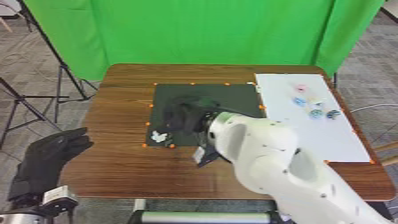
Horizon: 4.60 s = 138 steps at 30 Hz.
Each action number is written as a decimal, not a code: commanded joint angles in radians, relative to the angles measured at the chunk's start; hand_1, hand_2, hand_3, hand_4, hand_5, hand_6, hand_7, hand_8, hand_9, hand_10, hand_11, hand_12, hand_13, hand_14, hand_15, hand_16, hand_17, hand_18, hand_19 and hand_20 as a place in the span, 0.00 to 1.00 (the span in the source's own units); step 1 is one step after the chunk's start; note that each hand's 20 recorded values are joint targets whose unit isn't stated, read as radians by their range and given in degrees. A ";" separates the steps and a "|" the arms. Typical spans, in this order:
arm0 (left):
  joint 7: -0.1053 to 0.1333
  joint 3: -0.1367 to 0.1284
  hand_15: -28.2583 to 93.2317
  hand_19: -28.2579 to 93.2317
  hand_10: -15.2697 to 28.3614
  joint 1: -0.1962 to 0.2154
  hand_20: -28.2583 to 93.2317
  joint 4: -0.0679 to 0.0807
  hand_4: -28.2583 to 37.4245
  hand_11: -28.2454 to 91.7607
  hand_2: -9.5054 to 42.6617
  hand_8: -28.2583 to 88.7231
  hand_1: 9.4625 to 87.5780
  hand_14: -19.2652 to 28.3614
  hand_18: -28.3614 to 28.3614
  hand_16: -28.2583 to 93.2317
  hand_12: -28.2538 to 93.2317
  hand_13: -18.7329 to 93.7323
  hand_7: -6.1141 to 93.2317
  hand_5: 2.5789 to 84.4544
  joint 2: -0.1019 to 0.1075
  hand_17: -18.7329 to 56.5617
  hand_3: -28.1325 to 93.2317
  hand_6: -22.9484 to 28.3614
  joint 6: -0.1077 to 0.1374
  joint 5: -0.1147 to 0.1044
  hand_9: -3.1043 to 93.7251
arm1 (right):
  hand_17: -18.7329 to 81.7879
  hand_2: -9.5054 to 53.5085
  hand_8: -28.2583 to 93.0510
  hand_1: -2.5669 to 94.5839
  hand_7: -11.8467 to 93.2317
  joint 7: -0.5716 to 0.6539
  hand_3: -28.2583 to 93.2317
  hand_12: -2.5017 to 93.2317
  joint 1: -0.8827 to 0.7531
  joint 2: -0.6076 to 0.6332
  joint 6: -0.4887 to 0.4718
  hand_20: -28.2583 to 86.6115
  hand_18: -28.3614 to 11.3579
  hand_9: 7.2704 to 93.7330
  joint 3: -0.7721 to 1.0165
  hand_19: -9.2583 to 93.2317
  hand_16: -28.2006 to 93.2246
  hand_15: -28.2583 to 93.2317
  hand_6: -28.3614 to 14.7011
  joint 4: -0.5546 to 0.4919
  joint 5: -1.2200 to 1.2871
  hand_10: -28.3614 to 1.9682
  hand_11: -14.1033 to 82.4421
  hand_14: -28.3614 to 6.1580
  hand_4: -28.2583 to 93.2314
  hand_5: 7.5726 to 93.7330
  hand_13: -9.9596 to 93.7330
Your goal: Arrange flowers
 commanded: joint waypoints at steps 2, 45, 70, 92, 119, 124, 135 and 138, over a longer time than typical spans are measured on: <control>0.005 0.038 0.75 0.71 0.89 -0.010 0.37 0.008 0.15 0.59 0.33 0.16 0.23 0.99 0.87 0.12 0.32 0.42 0.24 0.59 0.022 0.12 0.90 0.76 0.009 -0.012 0.47 | 0.49 0.26 0.15 0.29 0.27 0.041 0.89 0.24 -0.064 0.320 0.190 0.15 0.00 0.61 0.148 0.96 0.39 0.84 0.44 0.176 -0.050 0.16 0.54 0.28 0.05 0.60 0.64; -0.006 0.119 0.75 0.71 0.89 -0.097 0.37 0.029 0.15 0.59 0.33 0.16 0.23 0.99 0.87 0.12 0.32 0.42 0.24 0.59 0.001 0.12 0.90 0.76 -0.017 0.006 0.47 | 0.46 0.13 0.14 0.32 0.29 0.207 0.91 0.21 -0.125 0.333 0.169 0.23 0.06 0.54 0.336 0.92 0.37 0.88 0.46 0.529 -0.157 0.28 0.38 0.39 0.02 0.54 0.66; -0.021 0.123 0.75 0.71 0.89 -0.108 0.37 0.032 0.15 0.59 0.33 0.16 0.23 0.99 0.87 0.12 0.32 0.42 0.24 0.59 -0.011 0.12 0.90 0.76 -0.030 0.017 0.47 | 0.54 0.04 0.23 0.59 0.44 0.193 0.85 0.42 -0.139 0.339 0.353 0.23 0.23 0.88 0.266 0.96 0.42 0.85 0.63 0.559 -0.295 0.70 0.48 0.63 0.00 0.77 0.83; -0.024 0.124 0.75 0.71 0.89 -0.103 0.37 0.031 0.15 0.59 0.33 0.16 0.23 0.99 0.87 0.12 0.32 0.42 0.24 0.59 -0.012 0.12 0.90 0.76 -0.028 0.017 0.47 | 0.54 0.00 0.26 0.61 0.40 0.187 0.87 0.45 -0.135 0.354 0.473 0.25 0.22 0.90 0.226 0.96 0.43 0.85 0.59 0.559 -0.362 0.70 0.48 0.67 0.00 0.82 0.85; -0.029 0.130 0.75 0.71 0.89 -0.104 0.37 0.031 0.15 0.59 0.33 0.16 0.23 0.99 0.87 0.12 0.32 0.42 0.24 0.59 -0.009 0.12 0.90 0.76 -0.027 0.015 0.47 | 0.42 0.06 0.15 0.35 0.28 0.311 0.88 0.23 -0.186 0.316 0.232 0.21 0.00 0.66 0.294 0.96 0.39 0.87 0.42 0.489 -0.275 0.18 0.52 0.35 0.03 0.62 0.72; -0.026 0.133 0.75 0.71 0.89 -0.107 0.37 0.031 0.15 0.59 0.33 0.16 0.23 0.99 0.87 0.12 0.32 0.42 0.24 0.59 -0.005 0.12 0.90 0.76 -0.024 0.015 0.47 | 0.42 0.06 0.15 0.36 0.28 0.323 0.89 0.23 -0.202 0.313 0.229 0.21 0.00 0.67 0.312 0.96 0.39 0.87 0.42 0.479 -0.246 0.18 0.51 0.35 0.03 0.62 0.72; -0.038 0.130 0.75 0.71 0.89 -0.107 0.37 0.029 0.15 0.59 0.33 0.16 0.23 0.99 0.87 0.12 0.32 0.42 0.24 0.59 -0.011 0.12 0.90 0.76 -0.028 0.019 0.47 | 0.43 0.06 0.15 0.37 0.28 0.317 0.89 0.22 -0.229 0.312 0.273 0.22 0.00 0.71 0.318 0.96 0.38 0.87 0.44 0.453 -0.246 0.21 0.49 0.36 0.03 0.64 0.74; -0.042 0.129 0.75 0.71 0.88 -0.109 0.37 0.029 0.15 0.59 0.33 0.16 0.23 0.99 0.87 0.12 0.32 0.42 0.24 0.59 -0.012 0.12 0.90 0.76 -0.029 0.022 0.47 | 0.45 0.06 0.15 0.41 0.29 0.315 0.90 0.23 -0.232 0.317 0.309 0.22 0.00 0.75 0.309 0.96 0.39 0.86 0.46 0.453 -0.256 0.28 0.50 0.40 0.02 0.66 0.77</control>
